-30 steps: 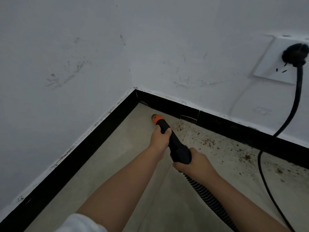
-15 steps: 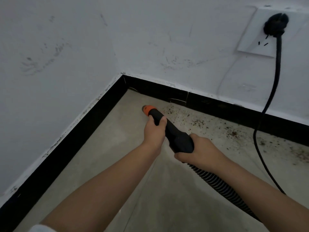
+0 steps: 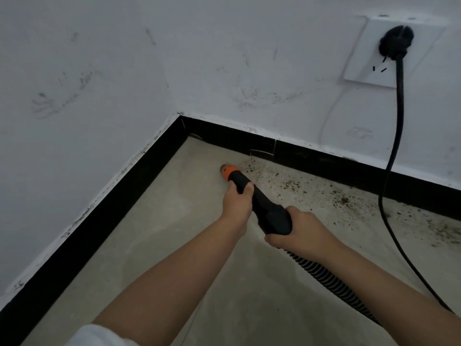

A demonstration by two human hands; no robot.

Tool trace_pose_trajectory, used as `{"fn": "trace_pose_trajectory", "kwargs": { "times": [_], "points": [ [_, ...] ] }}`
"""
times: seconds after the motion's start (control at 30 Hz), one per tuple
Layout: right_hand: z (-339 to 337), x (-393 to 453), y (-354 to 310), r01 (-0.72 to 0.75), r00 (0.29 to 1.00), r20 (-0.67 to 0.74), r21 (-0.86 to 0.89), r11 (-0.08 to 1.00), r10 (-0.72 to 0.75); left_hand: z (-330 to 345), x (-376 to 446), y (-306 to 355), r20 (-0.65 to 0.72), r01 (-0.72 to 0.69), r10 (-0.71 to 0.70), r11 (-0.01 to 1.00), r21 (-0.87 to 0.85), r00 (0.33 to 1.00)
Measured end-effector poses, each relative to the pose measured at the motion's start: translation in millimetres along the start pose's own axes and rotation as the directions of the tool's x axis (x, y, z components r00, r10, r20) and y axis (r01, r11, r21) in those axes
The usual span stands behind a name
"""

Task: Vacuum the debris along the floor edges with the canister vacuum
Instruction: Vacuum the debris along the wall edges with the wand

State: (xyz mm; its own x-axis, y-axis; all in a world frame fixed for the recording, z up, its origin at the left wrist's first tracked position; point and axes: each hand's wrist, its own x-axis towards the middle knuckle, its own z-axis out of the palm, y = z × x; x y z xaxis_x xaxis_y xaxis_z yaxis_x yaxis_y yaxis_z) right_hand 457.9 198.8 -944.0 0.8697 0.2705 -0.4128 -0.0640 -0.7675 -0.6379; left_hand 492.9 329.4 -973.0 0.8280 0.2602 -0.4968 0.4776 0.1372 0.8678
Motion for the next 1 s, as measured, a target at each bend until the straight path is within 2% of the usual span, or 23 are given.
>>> {"fn": "trace_pose_trajectory", "kwargs": {
  "times": [0.43,0.73,1.0],
  "points": [
    [-1.3,29.2,0.7,-0.009,1.0,-0.025,0.034,0.999,0.01,3.5,30.9,15.0,0.041,-0.008,0.006,0.999,0.039,0.999],
    [-18.6,-1.9,9.7,0.008,0.999,0.048,-0.037,0.999,-0.007,13.8,4.3,-6.4,-0.044,0.024,-0.024,1.0,-0.008,0.999],
    [-23.8,-23.7,22.4,-0.027,0.999,0.021,-0.086,0.996,0.029,28.1,-8.1,-11.7,0.065,0.076,-0.075,0.997,-0.011,0.995]
  ]
}}
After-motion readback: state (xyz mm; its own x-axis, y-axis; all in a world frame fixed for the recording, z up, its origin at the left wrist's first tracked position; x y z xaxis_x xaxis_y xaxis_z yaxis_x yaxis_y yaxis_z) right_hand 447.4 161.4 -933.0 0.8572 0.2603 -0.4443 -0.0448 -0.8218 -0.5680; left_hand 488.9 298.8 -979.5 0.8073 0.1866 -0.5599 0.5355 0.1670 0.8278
